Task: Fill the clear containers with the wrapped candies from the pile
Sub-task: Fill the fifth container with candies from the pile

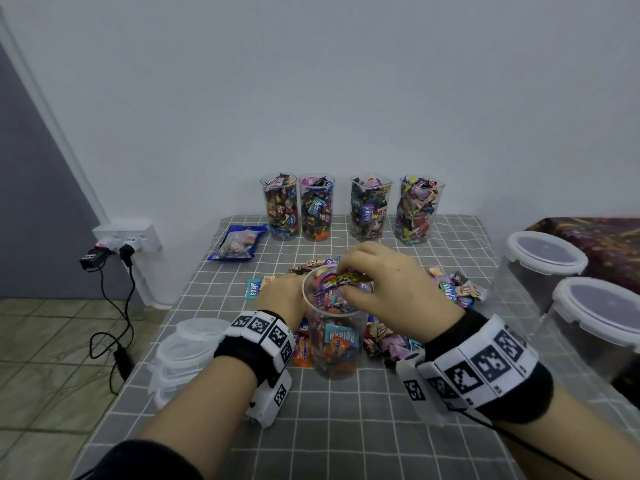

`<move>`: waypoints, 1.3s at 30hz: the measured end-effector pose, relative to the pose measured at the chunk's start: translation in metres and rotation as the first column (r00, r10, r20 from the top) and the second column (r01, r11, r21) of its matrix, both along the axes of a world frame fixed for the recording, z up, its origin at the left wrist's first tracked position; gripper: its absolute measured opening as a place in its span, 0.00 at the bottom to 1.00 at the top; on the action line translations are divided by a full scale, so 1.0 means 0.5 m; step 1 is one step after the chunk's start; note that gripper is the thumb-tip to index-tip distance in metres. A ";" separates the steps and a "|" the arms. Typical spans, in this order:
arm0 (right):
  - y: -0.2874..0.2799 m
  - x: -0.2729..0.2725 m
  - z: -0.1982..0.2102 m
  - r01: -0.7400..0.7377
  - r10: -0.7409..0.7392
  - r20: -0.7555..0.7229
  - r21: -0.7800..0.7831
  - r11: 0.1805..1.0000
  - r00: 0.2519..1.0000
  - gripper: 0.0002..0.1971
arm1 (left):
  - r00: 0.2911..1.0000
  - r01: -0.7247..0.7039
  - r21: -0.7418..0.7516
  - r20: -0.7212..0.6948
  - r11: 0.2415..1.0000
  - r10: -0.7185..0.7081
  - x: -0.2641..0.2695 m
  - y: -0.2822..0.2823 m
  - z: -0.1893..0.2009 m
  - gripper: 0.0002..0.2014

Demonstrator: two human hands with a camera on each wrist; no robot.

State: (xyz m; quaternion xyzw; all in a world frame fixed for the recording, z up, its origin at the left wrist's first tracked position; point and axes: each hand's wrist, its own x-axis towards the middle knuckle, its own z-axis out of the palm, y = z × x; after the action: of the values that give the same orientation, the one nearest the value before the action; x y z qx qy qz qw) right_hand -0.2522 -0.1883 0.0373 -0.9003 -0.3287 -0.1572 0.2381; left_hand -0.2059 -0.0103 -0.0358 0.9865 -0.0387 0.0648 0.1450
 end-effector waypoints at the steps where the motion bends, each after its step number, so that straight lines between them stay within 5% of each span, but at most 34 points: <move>1: 0.002 0.000 -0.002 -0.006 0.006 0.002 -0.008 1.000 1.000 0.10 | 1.000 0.001 -0.006 0.001 1.000 -0.001 -0.001 0.000 0.001 0.13; 11: 0.000 -0.004 -0.031 -0.009 0.012 -0.023 0.118 0.993 1.000 0.22 | 0.999 0.032 -0.105 0.033 0.994 -0.028 -0.012 0.012 0.002 0.12; 16: -0.018 -0.010 -0.063 0.098 0.060 -0.432 0.333 0.938 0.900 0.45 | 0.991 -0.004 -0.250 0.132 0.968 0.038 -0.034 0.018 0.012 0.11; 19: -0.020 -0.013 -0.084 0.125 0.119 -0.546 0.389 0.913 0.829 0.55 | 0.978 -0.016 -0.355 0.187 0.935 0.087 -0.047 0.027 0.019 0.09; 24: -0.009 -0.009 -0.115 0.140 0.185 -0.566 0.482 0.865 0.804 0.37 | 0.947 0.024 -0.477 0.293 0.879 0.133 -0.058 0.032 0.046 0.06; 27: -0.009 -0.005 -0.127 0.153 0.186 -0.565 0.499 0.853 0.804 0.38 | 0.918 0.111 -0.535 0.378 0.838 0.120 -0.068 0.022 0.088 0.07; 30: -0.010 -0.002 -0.130 0.160 0.177 -0.565 0.495 0.854 0.806 0.38 | 0.913 0.226 -0.488 0.408 0.843 -0.009 -0.083 0.005 0.128 0.07; 34: -0.009 -0.003 -0.134 0.154 0.188 -0.558 0.509 0.847 0.808 0.40 | 0.932 0.314 -0.296 0.276 0.902 -0.234 -0.100 -0.019 0.151 0.10; 39: -0.008 -0.005 -0.136 0.150 0.196 -0.549 0.521 0.840 0.813 0.43 | 0.935 0.300 -0.068 0.217 0.951 -0.280 -0.106 -0.033 0.154 0.17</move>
State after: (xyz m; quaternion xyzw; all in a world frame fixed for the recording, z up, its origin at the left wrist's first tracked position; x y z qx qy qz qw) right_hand -0.2547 -0.1922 -0.0307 -0.7953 -0.1931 0.0425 0.5731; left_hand -0.2590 -0.0269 0.0413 0.9496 -0.1953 0.1455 0.1973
